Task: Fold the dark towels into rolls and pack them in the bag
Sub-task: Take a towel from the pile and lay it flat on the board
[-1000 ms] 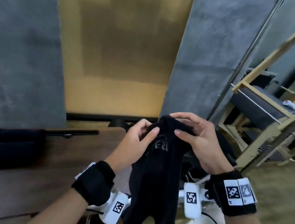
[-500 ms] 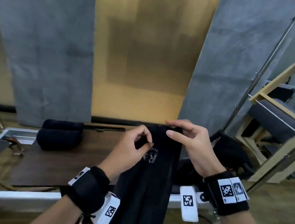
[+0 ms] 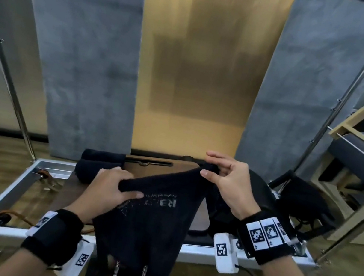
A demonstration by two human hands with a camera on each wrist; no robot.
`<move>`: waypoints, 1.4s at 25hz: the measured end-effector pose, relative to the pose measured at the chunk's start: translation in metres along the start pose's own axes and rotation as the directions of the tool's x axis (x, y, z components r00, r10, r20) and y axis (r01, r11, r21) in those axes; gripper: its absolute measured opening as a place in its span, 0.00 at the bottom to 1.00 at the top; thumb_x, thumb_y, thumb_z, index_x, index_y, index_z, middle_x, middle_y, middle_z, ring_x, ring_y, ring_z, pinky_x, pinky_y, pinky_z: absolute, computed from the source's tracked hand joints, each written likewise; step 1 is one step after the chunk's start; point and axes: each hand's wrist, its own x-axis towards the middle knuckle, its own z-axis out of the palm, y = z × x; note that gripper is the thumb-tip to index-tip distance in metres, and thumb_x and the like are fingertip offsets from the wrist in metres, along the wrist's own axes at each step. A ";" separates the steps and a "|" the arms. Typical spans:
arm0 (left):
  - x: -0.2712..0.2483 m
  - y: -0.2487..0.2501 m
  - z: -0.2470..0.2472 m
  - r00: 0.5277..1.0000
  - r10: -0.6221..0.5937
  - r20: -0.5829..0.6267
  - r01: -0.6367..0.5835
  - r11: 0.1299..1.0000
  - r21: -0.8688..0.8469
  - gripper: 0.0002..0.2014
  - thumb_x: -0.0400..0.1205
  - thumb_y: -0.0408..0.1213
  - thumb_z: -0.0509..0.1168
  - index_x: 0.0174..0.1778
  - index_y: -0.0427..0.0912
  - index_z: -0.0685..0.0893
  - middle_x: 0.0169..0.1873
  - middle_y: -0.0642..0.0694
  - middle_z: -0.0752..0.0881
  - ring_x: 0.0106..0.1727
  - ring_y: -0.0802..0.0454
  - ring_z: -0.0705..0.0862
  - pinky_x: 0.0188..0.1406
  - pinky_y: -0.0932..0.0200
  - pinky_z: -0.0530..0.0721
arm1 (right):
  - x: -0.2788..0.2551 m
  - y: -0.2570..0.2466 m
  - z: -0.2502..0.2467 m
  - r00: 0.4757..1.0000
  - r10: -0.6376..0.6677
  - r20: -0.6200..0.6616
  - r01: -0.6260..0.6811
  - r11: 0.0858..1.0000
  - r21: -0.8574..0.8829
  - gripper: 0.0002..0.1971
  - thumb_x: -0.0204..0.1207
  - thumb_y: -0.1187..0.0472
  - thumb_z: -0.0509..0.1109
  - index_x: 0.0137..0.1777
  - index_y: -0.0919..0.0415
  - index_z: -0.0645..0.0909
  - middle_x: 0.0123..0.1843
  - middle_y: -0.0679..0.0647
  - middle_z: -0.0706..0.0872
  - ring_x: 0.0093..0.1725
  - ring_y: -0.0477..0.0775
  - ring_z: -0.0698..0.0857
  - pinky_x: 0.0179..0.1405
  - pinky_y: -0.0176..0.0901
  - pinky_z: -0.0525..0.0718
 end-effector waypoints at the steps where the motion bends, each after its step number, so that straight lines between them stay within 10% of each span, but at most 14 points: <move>1: -0.004 -0.005 -0.008 1.000 -0.015 -0.010 0.015 1.000 -0.004 0.13 0.72 0.56 0.84 0.36 0.54 0.91 0.36 0.57 0.85 0.43 0.59 0.82 0.54 0.43 0.80 | 0.001 0.002 -0.001 1.000 0.008 0.001 -0.008 1.000 -0.015 0.22 0.69 0.75 0.84 0.64 0.69 0.90 0.69 0.50 0.89 0.69 0.45 0.88 0.75 0.46 0.84; 7: -0.016 -0.021 -0.040 0.999 -0.037 0.007 0.037 0.994 -0.106 0.12 0.74 0.40 0.85 0.33 0.45 0.88 0.37 0.45 0.83 0.43 0.43 0.84 0.50 0.40 0.80 | 0.006 0.017 -0.014 0.995 0.054 -0.084 -0.059 0.996 -0.066 0.14 0.70 0.75 0.84 0.55 0.66 0.93 0.60 0.54 0.91 0.58 0.51 0.92 0.57 0.32 0.88; 11: -0.017 -0.029 -0.046 0.998 -0.056 0.023 0.060 0.963 -0.263 0.08 0.75 0.29 0.83 0.40 0.35 0.89 0.39 0.38 0.92 0.46 0.35 0.91 0.51 0.39 0.86 | 0.005 0.023 -0.017 0.983 0.114 -0.144 -0.121 0.992 -0.038 0.09 0.69 0.73 0.86 0.40 0.61 0.91 0.43 0.54 0.95 0.47 0.54 0.94 0.50 0.41 0.89; 16: -0.019 -0.057 -0.049 0.989 -0.045 -0.139 -0.005 0.940 -0.342 0.15 0.67 0.41 0.87 0.40 0.48 0.87 0.33 0.54 0.89 0.35 0.61 0.86 0.38 0.70 0.82 | 0.005 0.021 -0.026 0.983 0.059 -0.174 -0.071 0.995 -0.063 0.12 0.65 0.68 0.89 0.35 0.59 0.87 0.40 0.57 0.94 0.43 0.59 0.94 0.46 0.41 0.91; 22: -0.011 -0.072 -0.052 0.956 -0.126 -0.266 -0.009 0.890 -0.456 0.31 0.54 0.63 0.90 0.36 0.46 0.85 0.36 0.46 0.91 0.39 0.53 0.90 0.42 0.59 0.89 | 0.008 0.025 -0.029 0.977 0.029 -0.211 -0.069 0.981 -0.183 0.07 0.71 0.64 0.87 0.41 0.53 0.93 0.38 0.53 0.94 0.44 0.57 0.94 0.55 0.56 0.93; 30: 0.016 -0.078 -0.044 0.917 -0.216 -0.335 -0.018 0.818 -0.575 0.18 0.64 0.46 0.88 0.43 0.42 0.92 0.42 0.40 0.94 0.42 0.54 0.89 0.46 0.64 0.88 | 0.036 0.055 -0.030 0.966 -0.025 -0.258 -0.043 0.966 -0.255 0.06 0.71 0.59 0.87 0.40 0.48 0.94 0.37 0.45 0.94 0.41 0.45 0.93 0.52 0.52 0.92; 35: 0.075 -0.090 -0.012 0.803 -0.336 -0.493 -0.053 0.783 -0.620 0.10 0.73 0.43 0.87 0.45 0.45 0.96 0.36 0.54 0.92 0.39 0.59 0.86 0.43 0.68 0.85 | 0.092 0.106 -0.007 0.956 0.026 -0.293 -0.069 0.988 -0.136 0.05 0.77 0.53 0.83 0.44 0.52 0.91 0.26 0.59 0.86 0.25 0.56 0.81 0.29 0.47 0.81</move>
